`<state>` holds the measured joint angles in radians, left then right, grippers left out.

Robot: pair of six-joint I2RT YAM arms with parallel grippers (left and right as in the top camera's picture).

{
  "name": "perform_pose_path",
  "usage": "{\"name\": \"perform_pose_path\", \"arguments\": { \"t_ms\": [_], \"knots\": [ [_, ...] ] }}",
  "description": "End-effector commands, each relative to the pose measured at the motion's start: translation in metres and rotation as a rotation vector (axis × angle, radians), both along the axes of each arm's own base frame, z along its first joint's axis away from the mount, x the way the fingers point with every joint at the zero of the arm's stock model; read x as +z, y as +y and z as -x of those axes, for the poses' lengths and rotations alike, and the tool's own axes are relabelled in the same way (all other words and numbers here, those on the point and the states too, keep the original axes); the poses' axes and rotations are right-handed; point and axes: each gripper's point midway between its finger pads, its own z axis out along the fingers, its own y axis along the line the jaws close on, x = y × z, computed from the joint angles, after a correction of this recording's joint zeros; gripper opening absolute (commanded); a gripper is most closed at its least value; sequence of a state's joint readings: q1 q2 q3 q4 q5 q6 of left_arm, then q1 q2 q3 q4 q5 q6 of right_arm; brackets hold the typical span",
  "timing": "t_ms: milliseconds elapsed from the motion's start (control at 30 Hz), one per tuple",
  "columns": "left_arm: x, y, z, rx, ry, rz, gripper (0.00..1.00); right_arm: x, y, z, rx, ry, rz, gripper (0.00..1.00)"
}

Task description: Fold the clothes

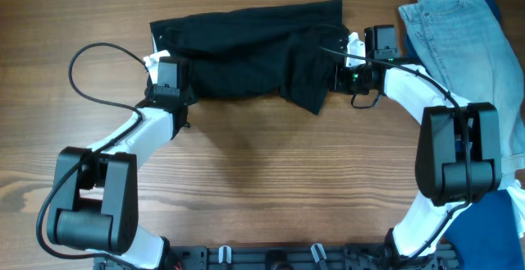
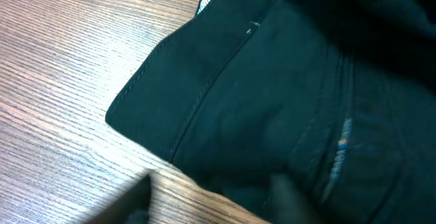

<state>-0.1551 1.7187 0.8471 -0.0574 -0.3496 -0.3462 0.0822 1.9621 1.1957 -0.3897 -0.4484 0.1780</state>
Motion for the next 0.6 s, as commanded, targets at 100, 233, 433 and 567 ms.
{"name": "perform_pose_path", "arguments": {
  "t_ms": [100, 233, 433, 567],
  "knots": [
    [-0.032, -0.008, -0.002, -0.046, 0.055, 0.126, 1.0, -0.005, 0.004, 0.012, 0.036, 0.049, -0.009, 0.04],
    [-0.032, -0.011, -0.018, -0.055, -0.007, 0.152, 1.0, -0.008, 0.005, 0.022, 0.055, 0.087, -0.008, 0.04],
    [-0.021, -0.006, -0.031, -0.045, -0.08, 0.154, 0.04, -0.007, 0.007, 0.027, 0.06, 0.107, -0.025, 0.04],
    [-0.023, -0.005, -0.029, -0.042, -0.069, 0.153, 0.04, -0.008, 0.007, 0.028, 0.06, 0.114, -0.023, 0.04]
  ]
}}
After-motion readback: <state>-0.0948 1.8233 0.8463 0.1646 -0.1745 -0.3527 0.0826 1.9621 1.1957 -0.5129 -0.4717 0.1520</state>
